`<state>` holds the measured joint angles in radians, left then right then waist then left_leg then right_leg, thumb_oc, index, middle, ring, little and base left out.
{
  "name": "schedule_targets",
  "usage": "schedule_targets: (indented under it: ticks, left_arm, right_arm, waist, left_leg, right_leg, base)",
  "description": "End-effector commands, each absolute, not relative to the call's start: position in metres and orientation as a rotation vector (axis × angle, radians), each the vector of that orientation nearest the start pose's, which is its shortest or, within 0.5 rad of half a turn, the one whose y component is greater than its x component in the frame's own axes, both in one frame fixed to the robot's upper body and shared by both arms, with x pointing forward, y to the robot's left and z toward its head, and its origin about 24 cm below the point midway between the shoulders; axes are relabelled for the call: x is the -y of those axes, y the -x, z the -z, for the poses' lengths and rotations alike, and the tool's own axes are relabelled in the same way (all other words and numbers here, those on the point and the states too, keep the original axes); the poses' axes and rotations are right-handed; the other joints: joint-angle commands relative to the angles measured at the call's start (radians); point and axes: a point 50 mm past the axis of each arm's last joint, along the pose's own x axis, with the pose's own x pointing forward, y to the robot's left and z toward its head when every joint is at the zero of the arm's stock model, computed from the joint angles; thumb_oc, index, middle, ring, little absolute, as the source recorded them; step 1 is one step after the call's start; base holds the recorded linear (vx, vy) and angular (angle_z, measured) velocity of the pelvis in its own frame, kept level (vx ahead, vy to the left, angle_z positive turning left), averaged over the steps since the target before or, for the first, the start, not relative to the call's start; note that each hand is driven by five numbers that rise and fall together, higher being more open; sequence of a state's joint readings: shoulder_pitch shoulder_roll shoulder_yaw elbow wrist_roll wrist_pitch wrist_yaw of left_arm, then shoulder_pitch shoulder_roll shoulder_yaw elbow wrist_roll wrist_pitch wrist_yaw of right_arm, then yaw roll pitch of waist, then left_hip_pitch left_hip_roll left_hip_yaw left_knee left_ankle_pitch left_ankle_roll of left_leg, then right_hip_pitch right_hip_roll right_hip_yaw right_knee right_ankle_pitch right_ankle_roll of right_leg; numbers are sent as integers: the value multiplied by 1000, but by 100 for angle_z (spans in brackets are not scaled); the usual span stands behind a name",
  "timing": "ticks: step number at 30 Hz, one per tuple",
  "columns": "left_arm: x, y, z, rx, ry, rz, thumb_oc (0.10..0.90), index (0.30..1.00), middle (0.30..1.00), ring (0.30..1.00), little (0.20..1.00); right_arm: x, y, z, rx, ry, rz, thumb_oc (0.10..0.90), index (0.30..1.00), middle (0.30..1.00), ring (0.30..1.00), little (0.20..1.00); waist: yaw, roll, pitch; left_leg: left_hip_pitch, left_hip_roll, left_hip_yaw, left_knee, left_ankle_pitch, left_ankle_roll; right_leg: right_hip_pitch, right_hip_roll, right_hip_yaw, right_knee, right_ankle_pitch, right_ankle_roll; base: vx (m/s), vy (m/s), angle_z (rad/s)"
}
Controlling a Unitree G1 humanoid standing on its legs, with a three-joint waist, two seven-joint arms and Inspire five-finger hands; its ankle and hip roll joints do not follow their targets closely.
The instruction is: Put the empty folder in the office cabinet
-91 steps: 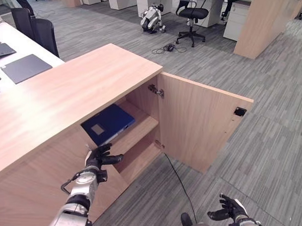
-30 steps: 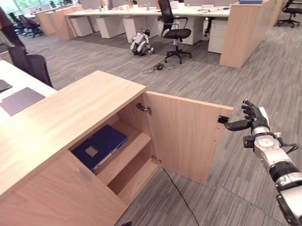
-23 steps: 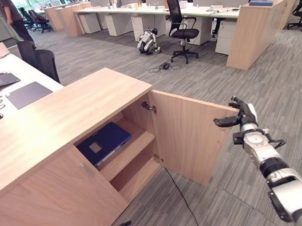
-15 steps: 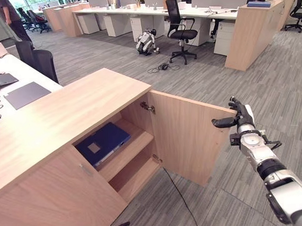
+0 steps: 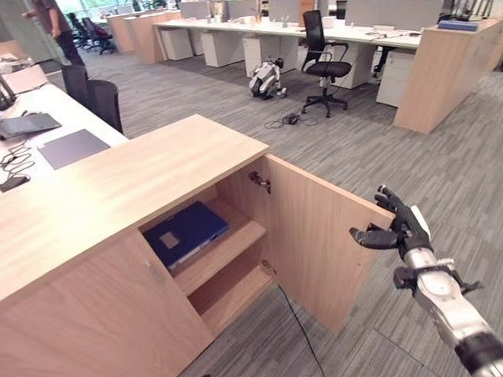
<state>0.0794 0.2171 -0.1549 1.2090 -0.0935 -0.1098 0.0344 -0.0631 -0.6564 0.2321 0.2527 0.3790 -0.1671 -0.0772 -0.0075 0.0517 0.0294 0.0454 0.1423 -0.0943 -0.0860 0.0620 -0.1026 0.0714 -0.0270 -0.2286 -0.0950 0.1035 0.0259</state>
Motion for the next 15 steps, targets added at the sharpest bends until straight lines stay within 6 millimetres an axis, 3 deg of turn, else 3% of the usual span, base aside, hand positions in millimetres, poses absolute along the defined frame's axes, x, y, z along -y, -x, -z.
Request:
schedule_targets:
  ticks: [1,3,4,6,7,8,12,14,15]
  left_arm:
    - [-251,-116,148,-1062,-375,-41,800,900,900,900,900]
    - [-248,-121,146,-1043,-378,-30,800,900,900,900,900]
    - [-246,-125,146,-1030,-385,-24,800,900,900,900,900]
    - [-242,-135,143,-1004,-389,-7,800,900,900,900,900]
    - [-241,-135,144,-1004,-394,6,800,900,900,900,900]
    - [-242,-128,146,-1021,-399,14,800,900,900,900,900]
    - [-246,-116,149,-1068,-445,28,800,900,900,900,900]
    - [-248,-109,152,-1098,-466,31,800,900,900,900,900]
    - [-250,-108,151,-1105,-490,40,800,900,900,900,900]
  right_arm:
    - [187,-282,-70,59,297,-449,800,900,900,900,900]
    - [184,-281,-70,58,296,-484,800,900,900,900,900]
    - [183,-280,-73,65,289,-510,800,900,900,900,900]
    - [174,-277,-78,77,276,-578,800,900,900,900,900]
    - [164,-268,-81,93,245,-641,800,900,900,900,900]
    - [159,-264,-81,96,236,-667,800,900,900,900,900]
    - [141,-256,-88,141,218,-749,800,900,900,900,900]
    - [126,-254,-92,174,188,-791,800,900,900,900,900]
    - [108,-258,-98,222,162,-811,800,900,900,900,900]
  waist:
    - [86,-36,123]
    - [88,-37,132]
    - [83,-43,146]
    - [55,-61,156]
    - [20,-70,150]
    - [18,-70,149]
    - [22,-67,136]
    - [32,-59,118]
    - [59,-63,105]
  left_leg:
    - [-76,10,-19,11,37,-96]
    - [-96,12,-12,25,43,-97]
    - [-118,17,29,60,40,-97]
    - [-128,66,222,131,26,-76]
    - [-114,125,421,184,22,-72]
    - [-97,142,469,214,5,-77]
    - [-70,142,455,219,-14,-87]
    - [-39,105,431,148,-29,-68]
    - [-39,73,410,123,-36,-47]
  right_leg:
    - [47,-95,-49,17,-155,102]
    - [45,-102,-63,17,-153,106]
    - [42,-116,-82,18,-148,109]
    - [32,-149,-126,26,-138,115]
    - [18,-171,-176,28,-125,114]
    - [24,-177,-189,32,-126,111]
    - [42,-205,-244,56,-123,112]
    - [45,-219,-265,86,-121,120]
    - [51,-246,-292,127,-119,126]
  base:
    - [-107,-29,31]
    - [-113,-2,30]
    - [-165,52,45]
    - [-213,93,63]
    - [-201,126,118]
    - [-157,101,116]
    - [-18,126,15]
    - [45,213,88]
    - [39,266,179]
